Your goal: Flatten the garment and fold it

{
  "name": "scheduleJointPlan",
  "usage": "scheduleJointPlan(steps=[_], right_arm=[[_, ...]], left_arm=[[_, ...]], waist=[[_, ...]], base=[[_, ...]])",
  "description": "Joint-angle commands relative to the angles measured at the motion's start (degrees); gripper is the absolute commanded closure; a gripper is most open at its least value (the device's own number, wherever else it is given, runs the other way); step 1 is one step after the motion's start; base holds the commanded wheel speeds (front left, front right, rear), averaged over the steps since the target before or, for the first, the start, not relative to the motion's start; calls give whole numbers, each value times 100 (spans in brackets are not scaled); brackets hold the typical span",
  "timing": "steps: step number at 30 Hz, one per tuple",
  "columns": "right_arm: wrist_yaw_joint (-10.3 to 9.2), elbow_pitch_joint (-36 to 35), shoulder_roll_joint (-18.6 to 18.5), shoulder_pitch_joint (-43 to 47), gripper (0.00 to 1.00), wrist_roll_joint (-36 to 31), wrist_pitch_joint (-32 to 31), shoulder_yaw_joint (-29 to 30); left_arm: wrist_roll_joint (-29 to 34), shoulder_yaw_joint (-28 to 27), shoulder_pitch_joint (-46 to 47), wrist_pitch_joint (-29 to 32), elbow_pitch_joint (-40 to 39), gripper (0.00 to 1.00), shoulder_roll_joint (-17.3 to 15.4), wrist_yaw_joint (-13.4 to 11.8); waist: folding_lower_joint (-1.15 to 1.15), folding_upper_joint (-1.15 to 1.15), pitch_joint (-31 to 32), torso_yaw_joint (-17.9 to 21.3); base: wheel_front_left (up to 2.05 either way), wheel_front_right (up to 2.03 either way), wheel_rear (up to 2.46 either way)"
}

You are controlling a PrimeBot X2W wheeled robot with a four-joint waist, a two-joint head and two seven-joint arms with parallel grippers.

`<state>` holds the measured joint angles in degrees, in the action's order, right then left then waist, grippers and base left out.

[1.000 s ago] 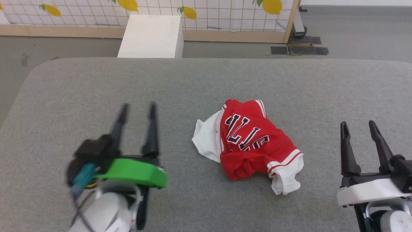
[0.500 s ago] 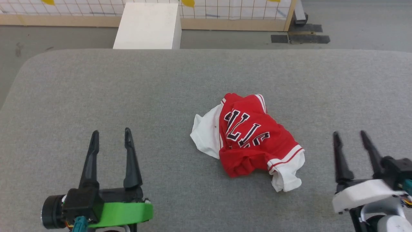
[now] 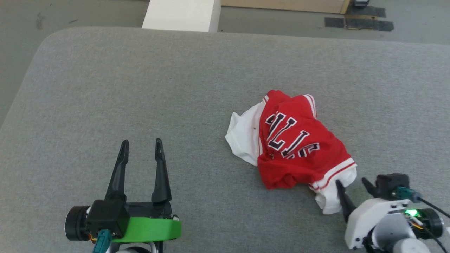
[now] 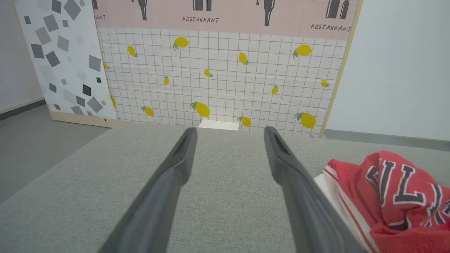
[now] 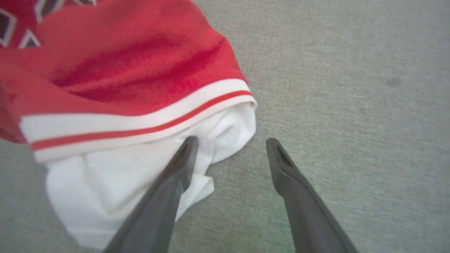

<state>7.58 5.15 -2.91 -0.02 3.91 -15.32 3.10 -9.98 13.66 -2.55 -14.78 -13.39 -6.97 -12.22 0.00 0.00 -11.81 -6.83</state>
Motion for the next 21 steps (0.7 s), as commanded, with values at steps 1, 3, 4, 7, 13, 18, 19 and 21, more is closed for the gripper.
scheduleJointPlan(steps=[1, 3, 4, 7, 13, 18, 19, 21], right_arm=[[-9, 128, 3, -125, 0, -31, -14, -105], [-9, 321, 3, -201, 55, -36, -44, -149], [-9, 397, 3, -233, 89, -87, -53, -156], [-9, 540, -19, -364, 100, -249, -80, -232], [-9, 213, -789, -786, 100, -173, -288, -595], [-9, -139, -1815, -1211, 100, 5, -628, -566], [-9, -161, -2026, -1282, 100, 72, -713, -526], [-9, -104, -2417, -1376, 100, 134, -849, -440]], left_arm=[[86, -40, 107, -21, 34, 0, 60, 83], [131, -79, 114, -21, 80, 0, 123, 163], [149, -93, 112, -21, 104, 0, 148, 197], [198, -162, 81, -21, 169, 0, 220, 278], [256, -301, -59, -21, 216, 0, 306, 386], [297, -384, -109, -21, 194, 0, 344, 472], [305, -394, -108, -21, 188, 0, 351, 491], [316, -393, -101, -21, 206, 0, 362, 536]], waist=[[0, 0, -91, -110], [0, 0, -72, -145], [0, 0, -53, -160], [0, 0, 35, -185], [0, 0, 199, -137], [0, 0, 207, -131], [0, 0, 180, -135], [0, 0, 106, -157]], base=[[0, 0, 0], [0, 0, 0], [0, 0, 0], [0, 0, 0], [0, 0, 0], [0, 0, 0], [0, 0, 0], [0, 0, 0]])
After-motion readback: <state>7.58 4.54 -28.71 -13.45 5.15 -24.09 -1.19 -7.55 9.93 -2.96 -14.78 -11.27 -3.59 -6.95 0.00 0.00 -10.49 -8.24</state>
